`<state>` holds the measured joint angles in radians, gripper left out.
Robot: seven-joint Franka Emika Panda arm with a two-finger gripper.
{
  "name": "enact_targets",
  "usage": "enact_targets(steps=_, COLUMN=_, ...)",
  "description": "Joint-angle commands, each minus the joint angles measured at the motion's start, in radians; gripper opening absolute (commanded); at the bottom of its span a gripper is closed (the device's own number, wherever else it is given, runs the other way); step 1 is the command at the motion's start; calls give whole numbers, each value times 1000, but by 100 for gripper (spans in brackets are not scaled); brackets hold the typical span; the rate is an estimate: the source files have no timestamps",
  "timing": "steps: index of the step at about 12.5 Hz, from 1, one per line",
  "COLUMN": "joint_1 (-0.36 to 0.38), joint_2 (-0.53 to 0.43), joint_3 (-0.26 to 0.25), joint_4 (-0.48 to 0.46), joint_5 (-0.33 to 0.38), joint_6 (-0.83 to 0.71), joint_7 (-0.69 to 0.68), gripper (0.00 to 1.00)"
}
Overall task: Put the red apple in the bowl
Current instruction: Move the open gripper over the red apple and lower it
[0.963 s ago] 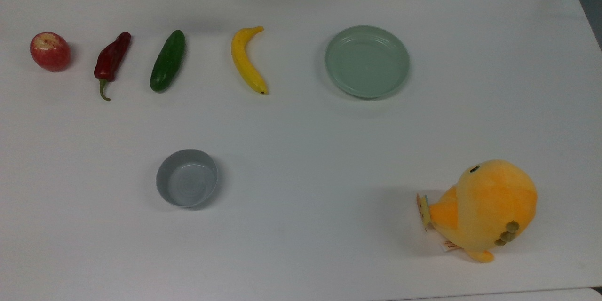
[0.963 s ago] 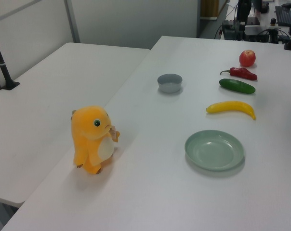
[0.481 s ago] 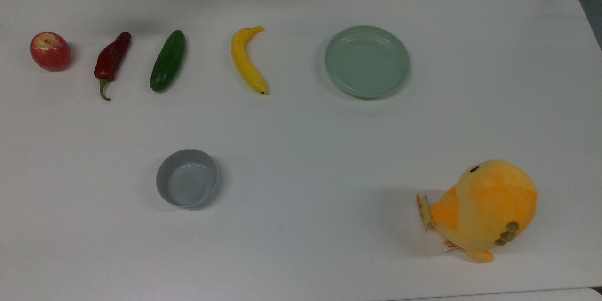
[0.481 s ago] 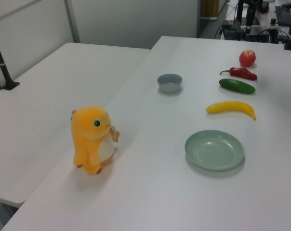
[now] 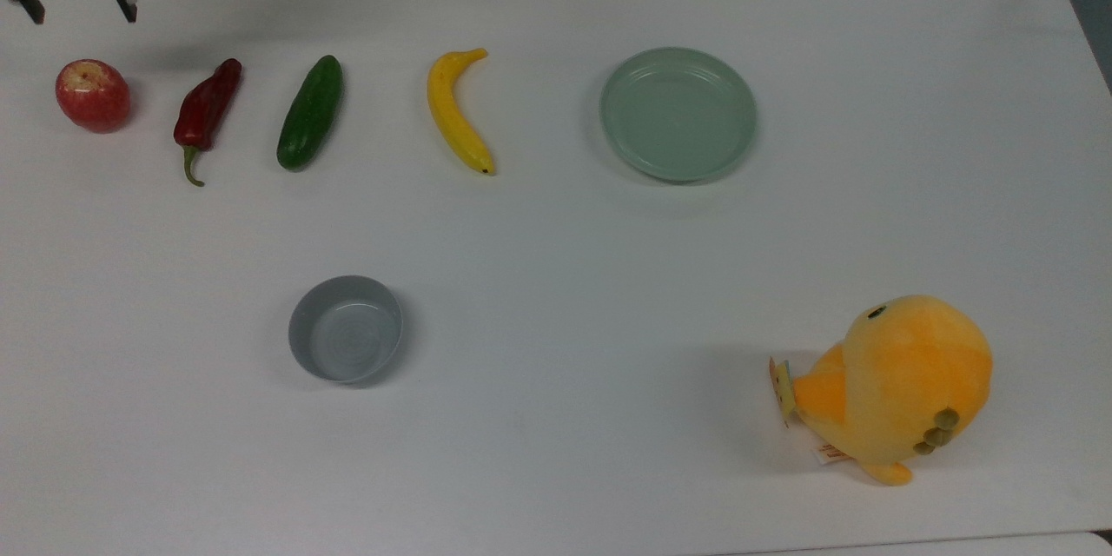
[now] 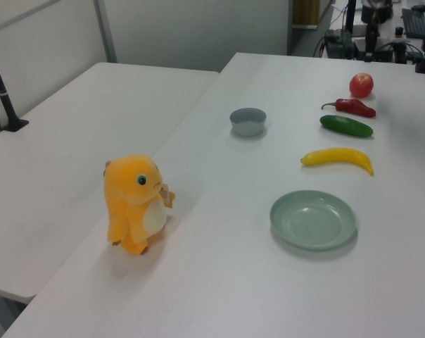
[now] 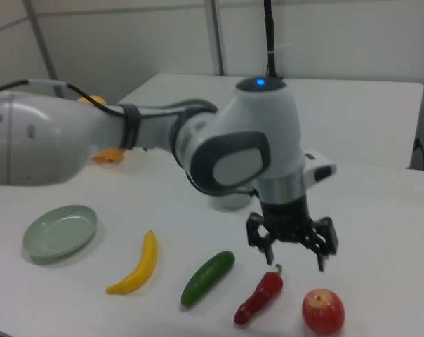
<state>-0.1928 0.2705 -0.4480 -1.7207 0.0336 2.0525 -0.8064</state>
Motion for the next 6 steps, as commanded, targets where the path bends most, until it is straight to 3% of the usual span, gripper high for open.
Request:
enact_targets(steps=1, joint_1=-14, joint_2=68, joint_3=-1, joint_4=-45, joint_5=6, joint_6=156, joint_7=-22, gripper=100)
enact_targets(steps=6, joint_1=-25, joint_2=114, joint_3=-1, joint_4=-65, joint_5=6, joint_6=239, joint_7=-22, gripper=100)
